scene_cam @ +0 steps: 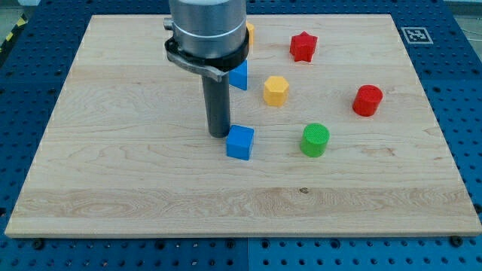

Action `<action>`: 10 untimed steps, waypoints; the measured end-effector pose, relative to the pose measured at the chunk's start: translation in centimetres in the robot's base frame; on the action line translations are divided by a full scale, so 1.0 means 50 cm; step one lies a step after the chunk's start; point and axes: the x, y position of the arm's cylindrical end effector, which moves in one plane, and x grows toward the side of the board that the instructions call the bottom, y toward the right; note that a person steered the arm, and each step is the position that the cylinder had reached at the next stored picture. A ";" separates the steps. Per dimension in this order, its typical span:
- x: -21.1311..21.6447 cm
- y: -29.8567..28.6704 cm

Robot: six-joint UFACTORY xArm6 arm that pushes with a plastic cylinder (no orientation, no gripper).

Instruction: Slightly move the blue cube towards the bottom center of the board

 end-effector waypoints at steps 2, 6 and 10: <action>-0.027 0.000; 0.044 0.026; -0.025 0.105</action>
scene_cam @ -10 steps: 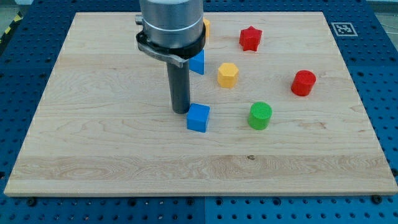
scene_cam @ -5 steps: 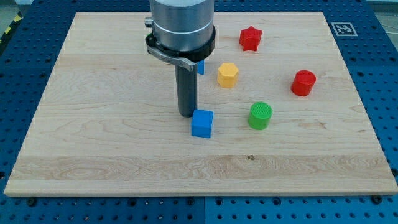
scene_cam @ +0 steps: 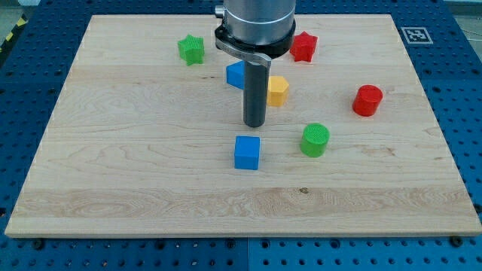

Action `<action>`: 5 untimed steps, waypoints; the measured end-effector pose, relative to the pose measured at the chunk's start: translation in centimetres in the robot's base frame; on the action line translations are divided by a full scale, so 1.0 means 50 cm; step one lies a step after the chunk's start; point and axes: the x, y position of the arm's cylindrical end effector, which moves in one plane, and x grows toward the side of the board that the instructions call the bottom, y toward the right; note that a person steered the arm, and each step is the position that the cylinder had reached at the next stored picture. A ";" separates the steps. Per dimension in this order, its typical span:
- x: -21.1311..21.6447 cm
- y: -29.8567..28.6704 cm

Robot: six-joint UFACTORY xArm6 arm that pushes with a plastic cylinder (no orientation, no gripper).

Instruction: Slightly move the blue cube towards the bottom center of the board

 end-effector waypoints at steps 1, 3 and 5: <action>0.000 0.000; 0.018 -0.029; 0.098 -0.029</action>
